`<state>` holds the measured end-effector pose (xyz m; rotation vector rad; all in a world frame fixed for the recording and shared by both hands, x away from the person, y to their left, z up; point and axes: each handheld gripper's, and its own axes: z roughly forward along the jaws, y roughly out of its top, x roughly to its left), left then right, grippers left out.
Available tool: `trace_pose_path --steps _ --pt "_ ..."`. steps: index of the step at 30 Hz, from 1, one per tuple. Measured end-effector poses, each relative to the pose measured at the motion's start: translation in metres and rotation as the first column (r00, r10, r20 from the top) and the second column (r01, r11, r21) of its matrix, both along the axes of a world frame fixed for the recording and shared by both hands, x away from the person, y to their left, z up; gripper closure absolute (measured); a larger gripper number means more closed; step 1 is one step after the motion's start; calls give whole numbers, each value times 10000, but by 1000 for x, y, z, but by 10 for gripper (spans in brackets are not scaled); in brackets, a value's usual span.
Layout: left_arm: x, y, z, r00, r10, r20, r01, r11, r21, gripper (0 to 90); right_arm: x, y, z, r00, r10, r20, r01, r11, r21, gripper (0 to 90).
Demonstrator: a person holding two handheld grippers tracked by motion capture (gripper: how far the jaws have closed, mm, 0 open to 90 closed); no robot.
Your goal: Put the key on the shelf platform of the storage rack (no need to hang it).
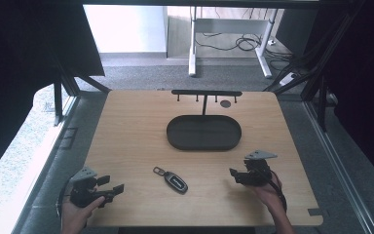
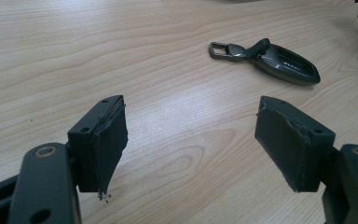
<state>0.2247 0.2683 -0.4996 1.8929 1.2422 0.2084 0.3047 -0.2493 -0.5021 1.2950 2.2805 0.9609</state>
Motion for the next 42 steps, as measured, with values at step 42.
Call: trace_pose_path --steps 42 --pt "0 2 0 10000 -67 -48 67 10000 -61 253 20 119 51 9392 2768 -2030 -3104 9373 -1583 349"
